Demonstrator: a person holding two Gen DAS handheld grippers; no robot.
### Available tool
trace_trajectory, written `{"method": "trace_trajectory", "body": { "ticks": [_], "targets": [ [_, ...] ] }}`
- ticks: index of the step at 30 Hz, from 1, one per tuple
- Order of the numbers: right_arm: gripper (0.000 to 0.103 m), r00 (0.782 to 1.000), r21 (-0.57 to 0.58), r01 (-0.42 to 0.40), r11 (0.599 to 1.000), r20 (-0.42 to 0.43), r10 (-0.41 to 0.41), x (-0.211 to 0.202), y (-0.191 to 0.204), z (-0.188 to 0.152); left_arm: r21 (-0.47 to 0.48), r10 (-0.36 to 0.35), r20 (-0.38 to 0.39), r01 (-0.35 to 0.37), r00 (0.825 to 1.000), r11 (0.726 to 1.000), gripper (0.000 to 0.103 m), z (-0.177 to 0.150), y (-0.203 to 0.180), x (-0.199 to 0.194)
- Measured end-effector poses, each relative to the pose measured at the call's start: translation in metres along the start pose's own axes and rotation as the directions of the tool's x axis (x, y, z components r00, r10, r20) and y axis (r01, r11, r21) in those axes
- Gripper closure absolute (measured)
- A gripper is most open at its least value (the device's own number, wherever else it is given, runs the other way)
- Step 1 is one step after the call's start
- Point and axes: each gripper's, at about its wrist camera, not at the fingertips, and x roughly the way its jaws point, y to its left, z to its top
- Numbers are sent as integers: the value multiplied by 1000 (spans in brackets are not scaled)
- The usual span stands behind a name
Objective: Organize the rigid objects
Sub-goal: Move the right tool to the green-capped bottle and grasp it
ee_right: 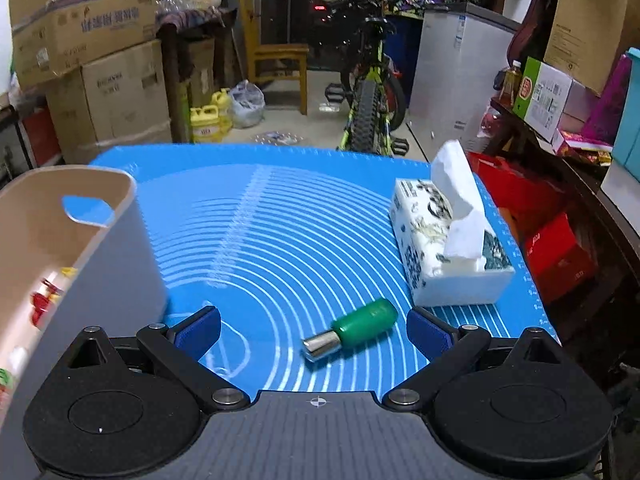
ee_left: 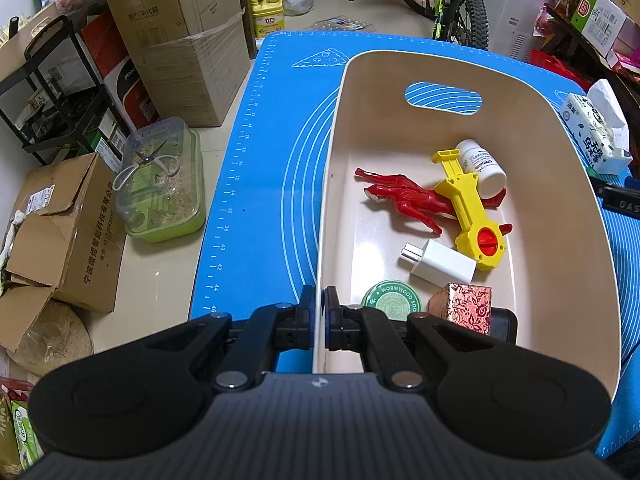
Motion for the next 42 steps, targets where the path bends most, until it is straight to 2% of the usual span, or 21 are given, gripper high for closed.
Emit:
{"method": "trace_trajectory", "body": {
  "ticks": [6, 16, 24, 26, 30, 33, 35, 36, 42],
  "targets": [
    [4, 999, -8, 31, 999, -11, -31, 21, -11, -13, 1, 2, 0, -2, 1000, 1000, 97, 0, -1, 0],
    [4, 1000, 140, 7, 990, -29, -3, 44, -35, -18, 9, 8, 1, -8, 1000, 1000, 97, 0, -1, 1],
    [6, 994, 174, 100, 980, -54, -92, 61, -28, -14, 9, 9, 1, -9, 1000, 1000, 97, -1, -2, 1],
    [15, 993, 197, 111, 974, -69, -100, 67, -29, -13, 10, 8, 1, -8, 1000, 1000, 97, -1, -2, 1],
    [25, 991, 198, 130, 972, -56, -121, 68, -26, -15, 9, 7, 1, -7, 1000, 1000, 97, -1, -2, 1],
    [42, 989, 210, 146, 967, -49, -139, 65, -27, -16, 9, 8, 1, -8, 1000, 1000, 97, -1, -2, 1],
    [67, 985, 232, 170, 958, -51, -163, 62, -31, -17, 8, 8, 1, -8, 1000, 1000, 97, -1, -2, 1],
    [70, 984, 245, 178, 953, -53, -170, 61, -33, -18, 8, 8, 1, -8, 1000, 1000, 97, -1, -2, 1],
    [70, 987, 234, 159, 959, -59, -150, 59, -37, -19, 7, 8, 0, -8, 1000, 1000, 97, 0, -2, 1]
  ]
}}
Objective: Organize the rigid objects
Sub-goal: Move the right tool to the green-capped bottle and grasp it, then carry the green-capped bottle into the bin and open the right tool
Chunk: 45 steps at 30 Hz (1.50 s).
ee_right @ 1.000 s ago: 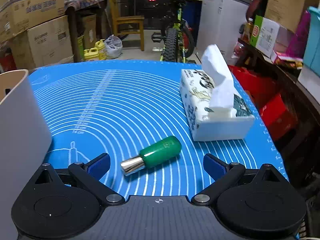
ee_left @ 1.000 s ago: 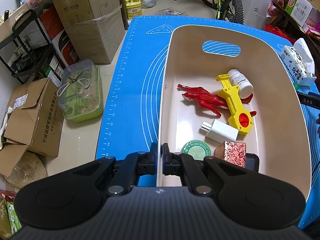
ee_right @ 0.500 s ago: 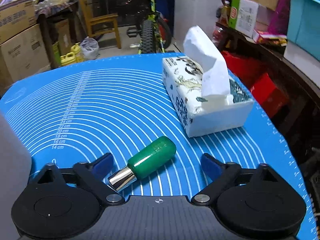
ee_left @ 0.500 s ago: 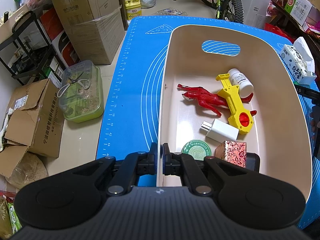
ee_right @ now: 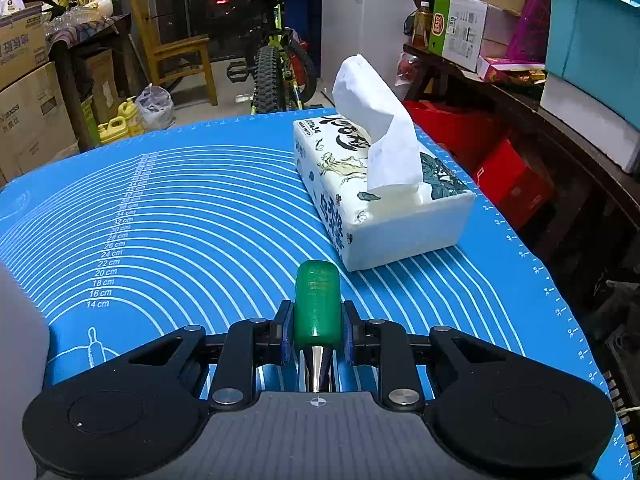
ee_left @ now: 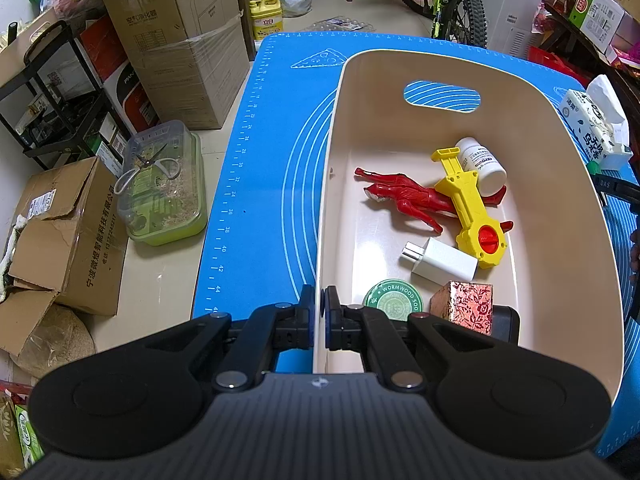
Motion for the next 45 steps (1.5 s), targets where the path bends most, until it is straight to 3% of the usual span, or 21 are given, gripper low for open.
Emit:
{"method": "trace_trajectory", "body": {
  "ticks": [11, 25, 33, 45],
  "targets": [
    [70, 1000, -8, -6, 1000, 13, 6, -12, -6, 3, -4, -3, 0, 3, 1000, 1000, 97, 0, 0, 0],
    [70, 990, -75, -78, 994, 115, 86, -72, 13, 12, -6, -6, 0, 6, 1000, 1000, 97, 1, 0, -1],
    [70, 958, -119, -174, 978, 208, 196, -125, 37, 21, -6, -5, -1, 5, 1000, 1000, 97, 1, 0, 0],
    [70, 885, -205, -320, 925, 285, 369, -194, 86, 24, -8, -8, -1, 8, 1000, 1000, 97, 1, 0, 0]
  ]
}}
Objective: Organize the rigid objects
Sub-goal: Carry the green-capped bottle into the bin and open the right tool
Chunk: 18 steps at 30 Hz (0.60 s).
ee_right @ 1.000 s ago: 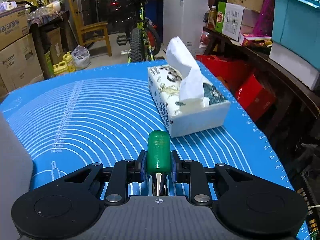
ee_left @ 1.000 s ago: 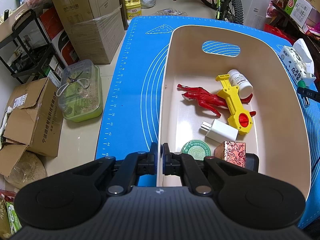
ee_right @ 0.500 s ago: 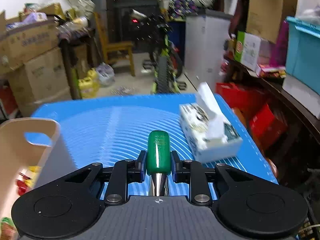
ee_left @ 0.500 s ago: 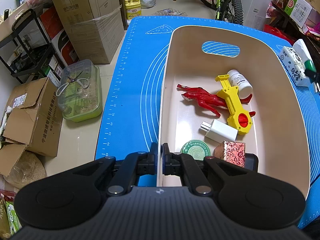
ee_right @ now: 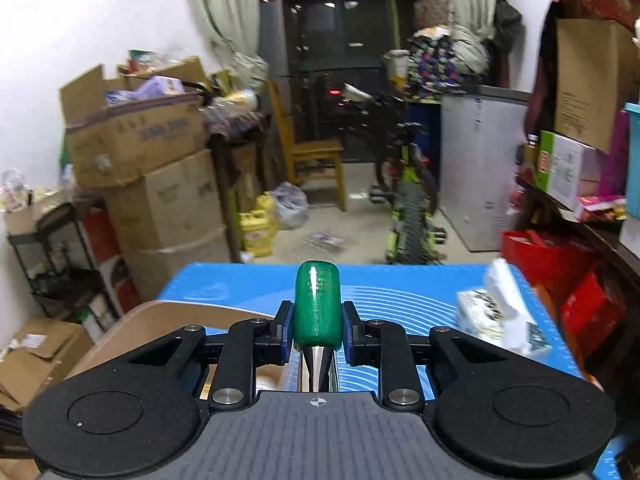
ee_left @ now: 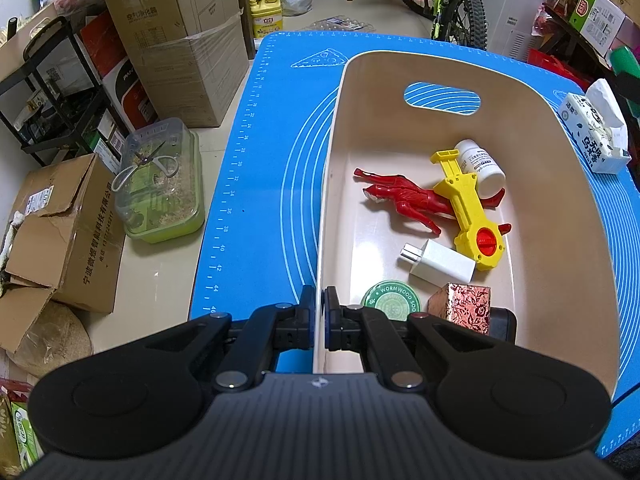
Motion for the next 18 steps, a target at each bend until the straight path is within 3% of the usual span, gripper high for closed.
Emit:
{"method": "trace_trajectory", "body": {
  "ticks": [10, 18],
  "targets": [
    [70, 990, -68, -131, 989, -68, 126, 2, 68, -11, 2, 7, 1, -7, 1000, 1000, 97, 0, 0, 1],
    [70, 963, -143, -185, 972, -223, 151, 22, 107, -38, 4, 7, 1, -7, 1000, 1000, 97, 0, 0, 0]
  ]
}}
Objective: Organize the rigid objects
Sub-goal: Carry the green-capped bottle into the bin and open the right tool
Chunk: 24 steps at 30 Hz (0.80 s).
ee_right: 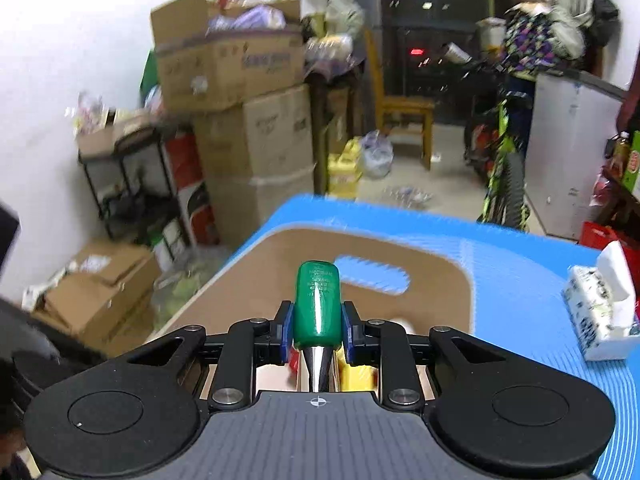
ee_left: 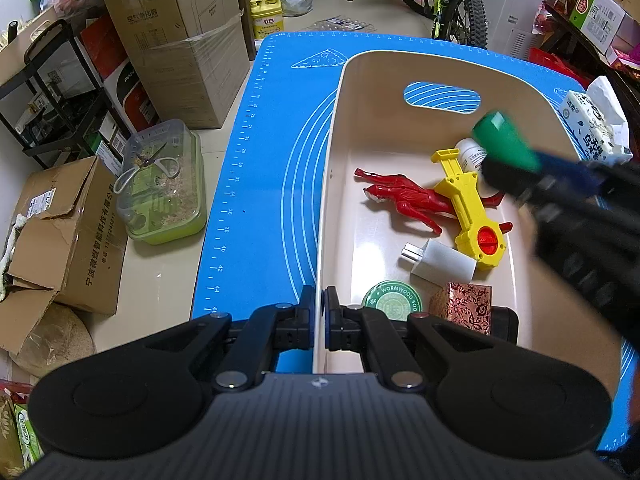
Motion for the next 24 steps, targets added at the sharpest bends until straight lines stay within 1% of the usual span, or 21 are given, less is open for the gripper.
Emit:
{"method": "trace_trajectory", "body": {
  "ticks": [3, 7, 12, 13, 14, 15, 17, 19, 20, 21, 22, 23, 24],
  "targets": [
    [70, 998, -24, 0, 1000, -62, -2, 12, 8, -7, 0, 0, 0, 0, 1000, 1000, 97, 0, 0, 0],
    [70, 989, -49, -3, 999, -146, -4, 29, 14, -15, -1, 0, 0, 0, 1000, 1000, 97, 0, 0, 0],
    [70, 979, -58, -2, 998, -205, -10, 42, 18, -22, 0, 1, 1, -1, 1000, 1000, 97, 0, 0, 0],
    [69, 979, -52, -2, 999, -203, -9, 40, 17, -22, -1, 1, 1, -1, 1000, 1000, 97, 0, 0, 0],
    [62, 981, -47, 4, 999, -194, -13, 38, 16, -21, -1, 2, 2, -2, 1000, 1000, 97, 0, 0, 0],
    [58, 981, -44, 8, 999, -191, -16, 36, 15, -20, -1, 2, 3, -2, 1000, 1000, 97, 0, -1, 0],
    [37, 984, -29, 20, 999, -176, -25, 30, 12, -17, -1, 3, 7, -3, 1000, 1000, 97, 0, -1, 0],
    [31, 986, -19, 30, 999, -160, -33, 22, 5, -13, 0, 8, 22, -8, 1000, 1000, 96, -1, -2, -3],
    [29, 987, -19, 36, 999, -158, -39, 18, 3, -11, -7, 8, 34, -8, 999, 1000, 94, -1, -2, -6],
    [27, 987, -17, 44, 999, -154, -46, 15, 1, -9, -13, 3, 40, -3, 999, 1000, 91, 0, -1, -9],
    [23, 987, -10, 54, 998, -149, -55, 11, -2, -8, -21, -9, 50, 10, 999, 1000, 77, 0, -1, -12],
    [18, 988, -1, 61, 998, -145, -61, 7, -4, -8, -28, -14, 62, 16, 998, 999, 55, 0, -1, -15],
    [16, 988, 11, 68, 998, -140, -66, 3, -6, -7, -34, -9, 84, 12, 996, 999, 46, -2, -2, -20]
  ]
}}
